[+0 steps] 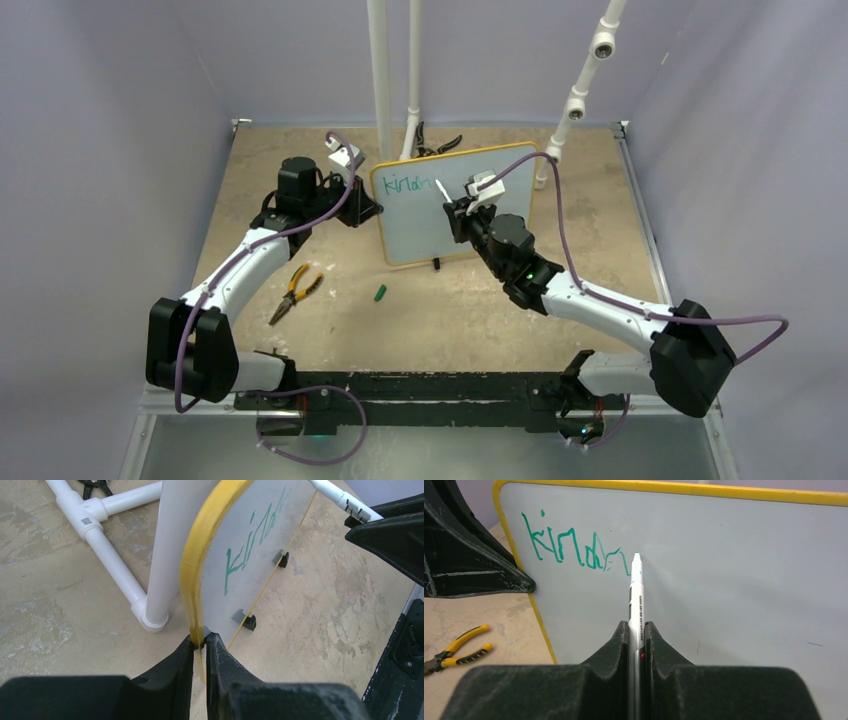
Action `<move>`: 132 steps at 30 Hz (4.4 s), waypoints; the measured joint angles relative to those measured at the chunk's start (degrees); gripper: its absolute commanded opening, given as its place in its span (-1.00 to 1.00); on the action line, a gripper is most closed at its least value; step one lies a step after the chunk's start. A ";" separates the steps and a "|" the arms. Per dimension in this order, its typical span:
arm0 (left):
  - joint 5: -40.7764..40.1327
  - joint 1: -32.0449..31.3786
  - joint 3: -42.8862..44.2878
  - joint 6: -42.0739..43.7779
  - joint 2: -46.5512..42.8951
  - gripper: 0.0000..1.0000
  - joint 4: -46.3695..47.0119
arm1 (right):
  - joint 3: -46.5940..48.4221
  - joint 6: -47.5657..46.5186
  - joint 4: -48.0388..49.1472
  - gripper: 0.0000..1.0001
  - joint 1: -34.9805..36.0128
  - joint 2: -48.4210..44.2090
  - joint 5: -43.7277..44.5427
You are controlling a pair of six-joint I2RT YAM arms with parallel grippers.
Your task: Write a sentence on the whiteboard
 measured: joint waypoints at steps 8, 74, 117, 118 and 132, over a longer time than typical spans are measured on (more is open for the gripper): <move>-0.11 0.00 0.00 0.00 -0.02 -1.00 -0.15 | 0.70 0.22 0.04 -1.00 -0.02 1.79 0.50; -0.07 0.00 0.00 -0.02 0.00 -1.00 -0.66 | 1.53 2.12 0.76 -1.00 -0.57 3.26 0.46; -0.07 0.00 0.00 -0.02 0.00 -1.00 -0.68 | 0.07 2.08 -0.39 -1.00 -1.05 -0.02 5.35; -0.07 0.00 0.00 -0.02 0.00 -1.00 -0.68 | 0.22 2.01 -0.24 -1.00 -1.05 0.20 5.46; -0.04 0.00 0.00 -0.02 0.00 -1.00 -0.68 | 1.46 0.83 0.46 -1.00 -0.98 1.95 6.38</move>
